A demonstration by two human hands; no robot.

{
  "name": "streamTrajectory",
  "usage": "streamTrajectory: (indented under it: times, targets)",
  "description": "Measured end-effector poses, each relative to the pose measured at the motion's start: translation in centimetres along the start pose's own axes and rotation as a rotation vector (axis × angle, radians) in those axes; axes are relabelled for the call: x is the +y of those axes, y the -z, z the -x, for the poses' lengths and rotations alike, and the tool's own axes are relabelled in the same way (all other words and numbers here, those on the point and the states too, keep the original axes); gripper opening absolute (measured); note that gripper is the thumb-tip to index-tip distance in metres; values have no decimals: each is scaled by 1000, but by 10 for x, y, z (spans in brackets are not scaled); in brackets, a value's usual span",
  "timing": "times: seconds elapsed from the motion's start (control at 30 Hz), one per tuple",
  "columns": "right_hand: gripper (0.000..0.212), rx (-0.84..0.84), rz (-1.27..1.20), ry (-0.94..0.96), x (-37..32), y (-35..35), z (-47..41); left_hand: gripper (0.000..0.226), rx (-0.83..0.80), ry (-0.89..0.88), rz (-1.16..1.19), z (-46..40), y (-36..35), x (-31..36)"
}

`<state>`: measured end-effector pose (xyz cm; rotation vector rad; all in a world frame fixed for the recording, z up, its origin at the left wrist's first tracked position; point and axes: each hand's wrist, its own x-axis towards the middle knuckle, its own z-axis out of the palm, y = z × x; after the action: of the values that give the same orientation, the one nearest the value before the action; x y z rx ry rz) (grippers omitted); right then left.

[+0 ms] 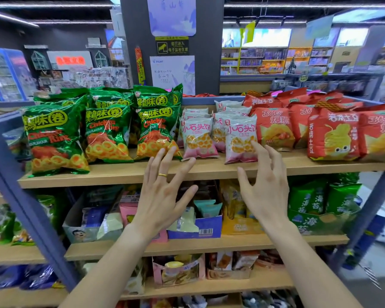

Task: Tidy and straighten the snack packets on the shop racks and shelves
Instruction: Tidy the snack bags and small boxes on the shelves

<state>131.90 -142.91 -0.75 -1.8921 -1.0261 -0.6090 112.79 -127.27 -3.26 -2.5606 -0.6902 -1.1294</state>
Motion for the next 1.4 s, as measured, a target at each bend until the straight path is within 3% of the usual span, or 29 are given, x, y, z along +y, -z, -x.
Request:
streamTrajectory:
  times: [0.2,0.43,0.67,0.8,0.93,1.23,1.4]
  targets:
    - [60,-42,-58,89,-22,9,60,60,-2,69,-10,54,17,-2]
    - [59,-180,-191,102,-36,-24,134,67,-139,249,-67,149,23,-20]
    - [61,-244,-179,123,-55,-49,164,66,-242,314,-33,189,22,-31]
    - [48,-177,-189,303,-79,-61,177,71,-236,340,-9,195,16,-34]
    - [41,-251,-257,471,-130,-82,196,70,-237,442,-12,210,16,-50]
    - [54,-435,-323,214,-177,-135,210,74,-224,542,46,211,18,-111]
    - [48,-404,-339,17,-169,-137,218,77,-241,505,109,174,-12,-137]
